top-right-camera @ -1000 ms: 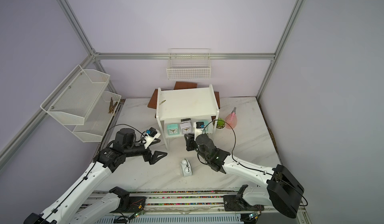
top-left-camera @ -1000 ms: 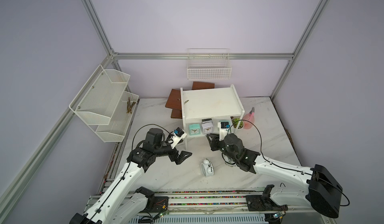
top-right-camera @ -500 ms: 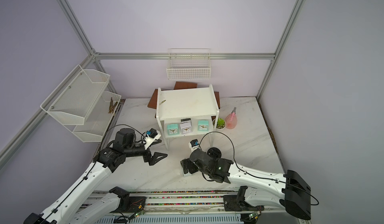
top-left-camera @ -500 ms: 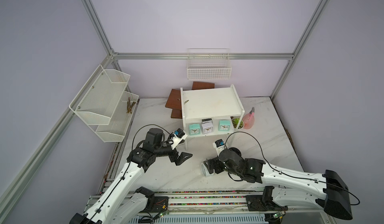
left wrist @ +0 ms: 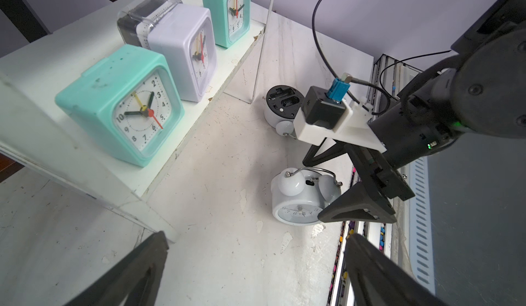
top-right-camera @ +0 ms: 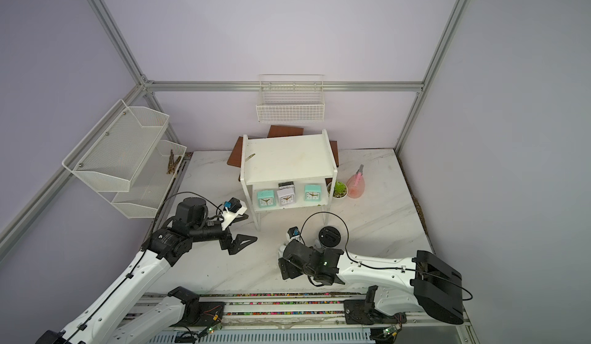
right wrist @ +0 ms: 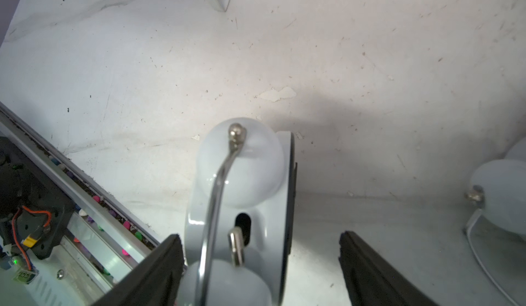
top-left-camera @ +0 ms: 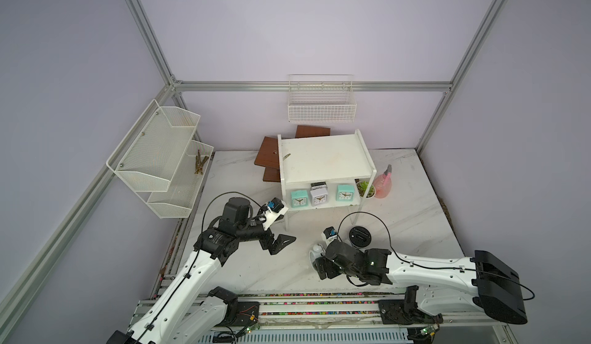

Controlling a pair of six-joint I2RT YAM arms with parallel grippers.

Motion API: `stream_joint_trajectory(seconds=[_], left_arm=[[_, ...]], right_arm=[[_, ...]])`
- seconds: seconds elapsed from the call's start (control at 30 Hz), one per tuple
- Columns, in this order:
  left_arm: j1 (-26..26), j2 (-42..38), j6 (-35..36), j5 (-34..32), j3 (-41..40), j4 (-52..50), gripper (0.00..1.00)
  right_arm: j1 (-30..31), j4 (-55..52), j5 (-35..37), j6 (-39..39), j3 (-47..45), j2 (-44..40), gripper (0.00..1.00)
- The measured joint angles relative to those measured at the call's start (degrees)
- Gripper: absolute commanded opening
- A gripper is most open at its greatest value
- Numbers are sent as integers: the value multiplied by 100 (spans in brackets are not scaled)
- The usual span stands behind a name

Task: Place the alarm clocks on the shelf by style
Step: Pick up the alarm from the center of the board.

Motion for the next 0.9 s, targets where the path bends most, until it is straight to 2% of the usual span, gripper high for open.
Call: stream_joint_trajectory(seconds=[0.17,0.23,0.27,0.43,0.6,0.73,0.9], left_arm=[[0,0,-2,0,0,-11,100],[0,0,-2,0,0,-11,100],[0,0,-2,2,0,-13,100],[0,0,2,15,0,-13,100],[0,7,114,136,0,-17,100],[0,66,422,463,-2,-70,100],[0,184,925,1117,-199,-168,100]], right_arm=[[81,39,120,33,31,260,74],[109,24,179,31,79,341,68],[129,20,221,24,116,369,59],[168,-37,352,0,221,380,48],[175,-317,369,-190,225,140,44],[175,-540,343,-496,271,-387,43],[175,-483,-181,-1193,293,-1038,43]])
